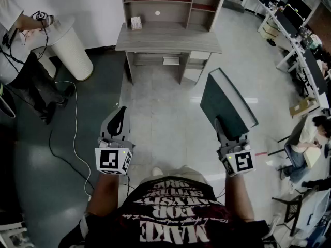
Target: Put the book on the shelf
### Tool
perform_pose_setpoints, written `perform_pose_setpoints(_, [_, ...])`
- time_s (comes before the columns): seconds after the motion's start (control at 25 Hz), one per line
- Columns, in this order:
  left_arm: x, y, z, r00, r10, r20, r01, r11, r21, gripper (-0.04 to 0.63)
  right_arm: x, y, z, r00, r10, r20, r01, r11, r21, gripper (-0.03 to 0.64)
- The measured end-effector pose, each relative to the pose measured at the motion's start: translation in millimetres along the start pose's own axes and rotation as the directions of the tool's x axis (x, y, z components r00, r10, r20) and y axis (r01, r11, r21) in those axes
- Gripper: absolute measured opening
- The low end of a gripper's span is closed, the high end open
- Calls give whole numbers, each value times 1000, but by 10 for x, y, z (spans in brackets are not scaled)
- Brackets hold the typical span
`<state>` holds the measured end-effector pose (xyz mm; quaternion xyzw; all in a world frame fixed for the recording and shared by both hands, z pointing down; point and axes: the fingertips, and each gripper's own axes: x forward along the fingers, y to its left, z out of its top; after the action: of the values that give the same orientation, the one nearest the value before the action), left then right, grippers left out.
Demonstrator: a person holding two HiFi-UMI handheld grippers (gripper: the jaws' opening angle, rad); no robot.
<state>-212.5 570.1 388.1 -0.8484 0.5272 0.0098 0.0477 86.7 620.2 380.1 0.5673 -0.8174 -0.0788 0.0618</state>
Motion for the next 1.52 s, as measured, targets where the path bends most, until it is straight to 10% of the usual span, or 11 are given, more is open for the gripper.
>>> perform_pose_setpoints(0.6, [-126,-17,1,1000,11,-29,-11,1000,4,6,-17,91,57,996,84,37,-89,981,170,161])
perform_pose_setpoints(1.52, [1033,29,-345,998,22,-56,-20,999,31,6,840,-619,-509,997,67,-24,-63,989,137,163])
